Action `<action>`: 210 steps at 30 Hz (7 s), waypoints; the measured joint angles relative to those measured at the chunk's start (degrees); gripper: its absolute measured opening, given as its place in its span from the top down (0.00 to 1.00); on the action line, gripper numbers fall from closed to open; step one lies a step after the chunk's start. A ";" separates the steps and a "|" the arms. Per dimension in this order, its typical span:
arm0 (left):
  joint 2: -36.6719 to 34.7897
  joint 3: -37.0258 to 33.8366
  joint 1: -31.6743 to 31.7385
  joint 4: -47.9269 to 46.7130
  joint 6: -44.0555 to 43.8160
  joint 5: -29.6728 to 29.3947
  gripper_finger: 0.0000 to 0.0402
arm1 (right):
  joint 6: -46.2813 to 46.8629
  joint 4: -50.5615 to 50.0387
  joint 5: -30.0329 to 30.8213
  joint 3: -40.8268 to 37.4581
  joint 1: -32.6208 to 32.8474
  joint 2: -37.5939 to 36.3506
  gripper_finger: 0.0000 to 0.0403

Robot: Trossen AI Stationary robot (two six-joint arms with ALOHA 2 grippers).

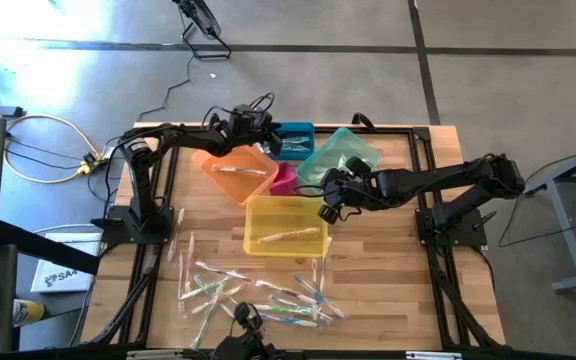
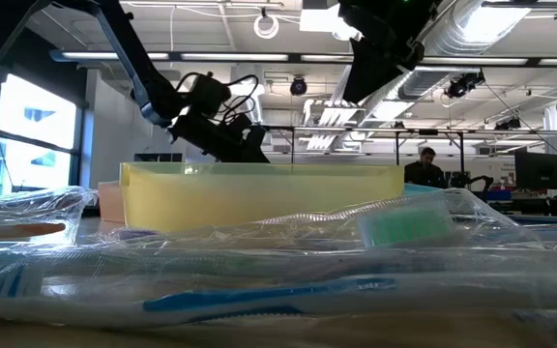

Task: Pick & Place Toothbrushes
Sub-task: Put the purple toothbrush into the orange bin

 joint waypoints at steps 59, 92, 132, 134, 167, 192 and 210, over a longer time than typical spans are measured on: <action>-10.28 -5.85 -2.76 -1.00 5.81 3.93 1.00 | -12.05 2.85 6.32 -0.02 -1.13 -2.39 0.99; -81.72 -34.16 -14.39 -32.34 8.61 2.13 1.00 | -24.09 50.14 -11.86 -40.43 -2.80 -39.01 0.99; -63.89 -20.66 -61.03 -50.77 -0.68 -30.47 1.00 | -17.62 63.37 -19.74 -54.29 -2.89 -41.20 0.99; -60.86 -17.99 -61.80 -56.28 -2.02 -31.17 1.00 | -17.67 63.36 -19.71 -54.29 -2.89 -41.20 0.99; -37.06 -11.37 -62.17 -73.09 -12.90 -8.70 0.73 | -17.72 62.39 -19.74 -54.25 -2.89 -41.18 0.99; -36.70 -11.48 -62.34 -69.63 -12.85 -1.25 0.64 | -17.92 61.11 -19.58 -54.23 -2.89 -41.16 0.99; -36.70 -19.51 -65.93 -59.53 -15.57 -5.58 0.64 | -17.61 61.21 -19.58 -54.23 -2.89 -41.16 0.99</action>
